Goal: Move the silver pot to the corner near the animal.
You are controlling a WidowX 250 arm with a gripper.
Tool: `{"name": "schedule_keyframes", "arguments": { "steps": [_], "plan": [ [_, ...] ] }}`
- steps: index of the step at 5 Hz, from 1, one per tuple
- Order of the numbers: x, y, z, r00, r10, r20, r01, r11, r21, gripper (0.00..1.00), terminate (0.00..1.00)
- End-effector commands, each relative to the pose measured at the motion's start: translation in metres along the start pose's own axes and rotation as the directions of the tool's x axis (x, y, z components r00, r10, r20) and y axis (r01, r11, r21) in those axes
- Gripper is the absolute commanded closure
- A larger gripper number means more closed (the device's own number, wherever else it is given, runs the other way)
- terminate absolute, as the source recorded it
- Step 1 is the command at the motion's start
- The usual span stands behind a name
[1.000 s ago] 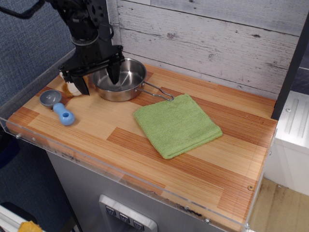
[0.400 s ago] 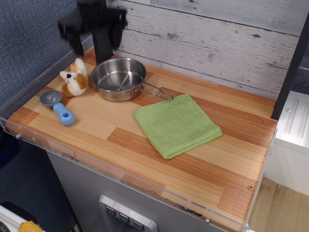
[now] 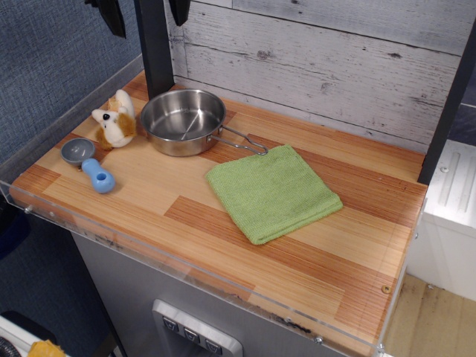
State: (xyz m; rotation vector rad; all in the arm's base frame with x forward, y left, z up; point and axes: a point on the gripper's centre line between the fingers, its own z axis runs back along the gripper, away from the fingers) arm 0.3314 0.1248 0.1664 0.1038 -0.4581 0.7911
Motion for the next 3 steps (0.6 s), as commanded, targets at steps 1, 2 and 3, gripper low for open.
{"name": "schedule_keyframes", "arguments": {
  "steps": [1,2,3],
  "plan": [
    [0.0034,0.0036,0.0205,0.999,0.009,0.043,-0.009,1.0,-0.02,0.0,0.0],
    [0.0034,0.0036,0.0205,0.999,0.009,0.043,-0.009,1.0,-0.02,0.0,0.0],
    [0.0034,0.0036,0.0205,0.999,0.009,0.043,-0.009,1.0,-0.02,0.0,1.0]
  ]
}}
